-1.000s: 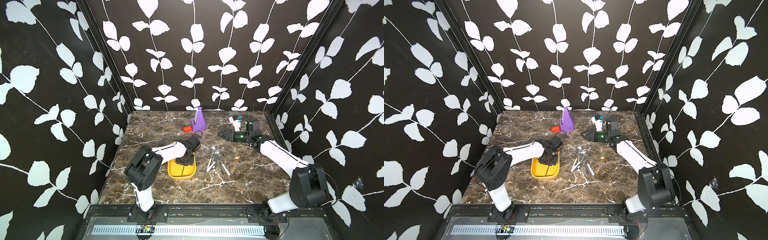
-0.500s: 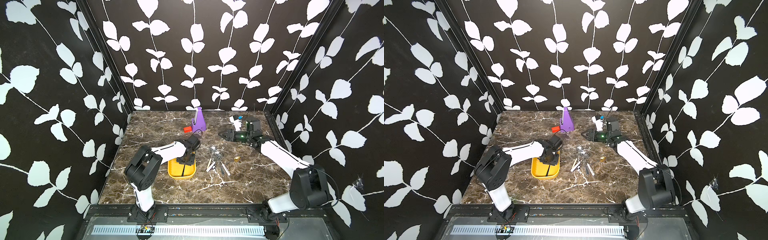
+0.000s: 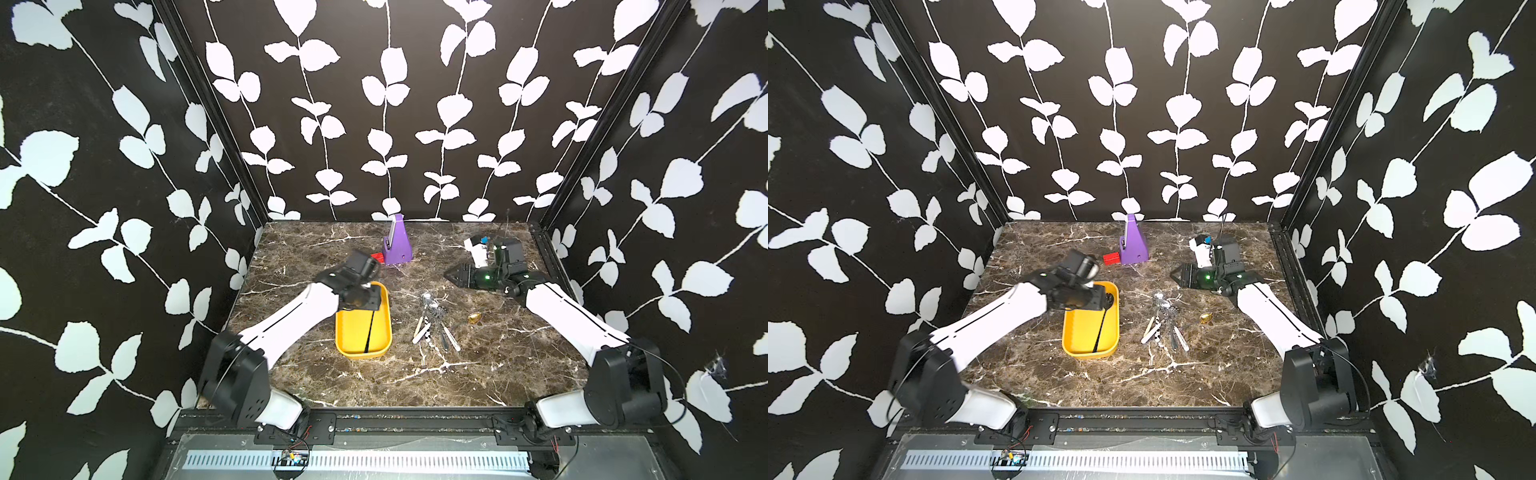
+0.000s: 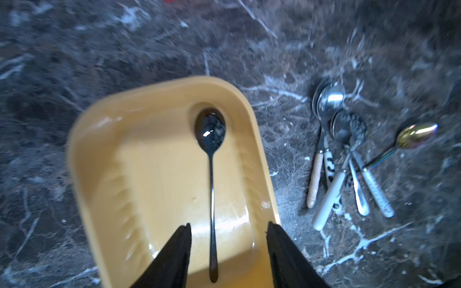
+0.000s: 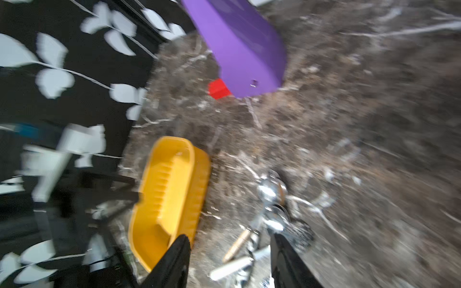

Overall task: Put the spoon into the storage box
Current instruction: Pick up the spoon from the center of the board.

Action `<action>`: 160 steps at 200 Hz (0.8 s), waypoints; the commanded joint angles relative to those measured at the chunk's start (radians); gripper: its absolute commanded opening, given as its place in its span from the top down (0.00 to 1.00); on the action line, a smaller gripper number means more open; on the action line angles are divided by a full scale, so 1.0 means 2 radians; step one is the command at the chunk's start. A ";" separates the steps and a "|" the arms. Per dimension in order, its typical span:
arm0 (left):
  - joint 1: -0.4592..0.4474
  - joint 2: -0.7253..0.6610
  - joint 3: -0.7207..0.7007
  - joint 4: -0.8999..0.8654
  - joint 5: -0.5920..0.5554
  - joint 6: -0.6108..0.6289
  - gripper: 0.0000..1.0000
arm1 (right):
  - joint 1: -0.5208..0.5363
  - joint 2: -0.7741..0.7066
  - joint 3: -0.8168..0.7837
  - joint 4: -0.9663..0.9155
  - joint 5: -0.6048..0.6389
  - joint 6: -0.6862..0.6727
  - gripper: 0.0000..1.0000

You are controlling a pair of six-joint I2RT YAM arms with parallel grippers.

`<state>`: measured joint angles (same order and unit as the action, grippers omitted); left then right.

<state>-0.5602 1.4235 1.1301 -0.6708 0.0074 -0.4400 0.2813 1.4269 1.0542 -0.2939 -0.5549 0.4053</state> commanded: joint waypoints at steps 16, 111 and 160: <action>0.046 -0.049 -0.009 -0.022 0.029 0.029 0.43 | 0.004 -0.002 0.045 -0.156 0.137 -0.028 0.47; 0.101 -0.074 -0.038 -0.024 0.046 0.047 0.42 | 0.144 0.105 0.069 -0.233 0.245 -0.036 0.53; 0.104 -0.090 -0.056 -0.021 0.049 0.047 0.42 | 0.161 0.168 0.085 -0.228 0.239 -0.049 0.59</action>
<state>-0.3607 1.2957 1.0416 -0.7063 0.0929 -0.3588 0.5838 1.7378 1.1721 -0.7288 -0.1040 0.3321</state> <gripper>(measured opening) 0.579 0.416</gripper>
